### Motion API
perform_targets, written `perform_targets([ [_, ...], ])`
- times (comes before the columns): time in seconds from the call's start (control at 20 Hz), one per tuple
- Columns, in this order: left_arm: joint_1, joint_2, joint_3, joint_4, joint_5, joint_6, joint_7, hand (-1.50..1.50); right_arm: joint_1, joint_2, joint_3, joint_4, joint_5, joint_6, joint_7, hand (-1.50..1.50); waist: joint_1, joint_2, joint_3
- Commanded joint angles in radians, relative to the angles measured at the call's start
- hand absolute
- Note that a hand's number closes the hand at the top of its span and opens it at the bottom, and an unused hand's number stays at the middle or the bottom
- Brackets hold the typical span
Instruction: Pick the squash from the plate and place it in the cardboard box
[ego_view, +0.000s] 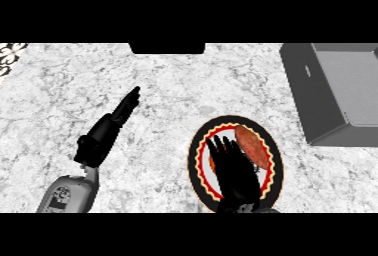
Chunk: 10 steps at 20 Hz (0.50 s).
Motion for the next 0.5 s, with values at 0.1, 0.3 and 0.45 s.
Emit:
perform_targets([
  [0.1,0.009,-0.001,0.025,-0.035,-0.017,-0.017,0.025,0.00,-0.043,0.010,-0.066,0.115,0.045,-0.023,-0.047,-1.50,0.001,0.001,0.001],
  [0.3,-0.044,-0.045,0.026,0.040,-0.034,-0.002,0.010,0.00,0.003,-0.032,-0.064,0.109,0.070,-0.046,-0.094,-1.50,-0.002,0.001,0.001],
  [0.45,-0.009,-0.039,0.033,0.026,-0.034,-0.027,0.001,0.00,-0.038,0.028,-0.085,0.151,0.078,-0.026,-0.087,1.50,0.000,0.001,0.001],
])
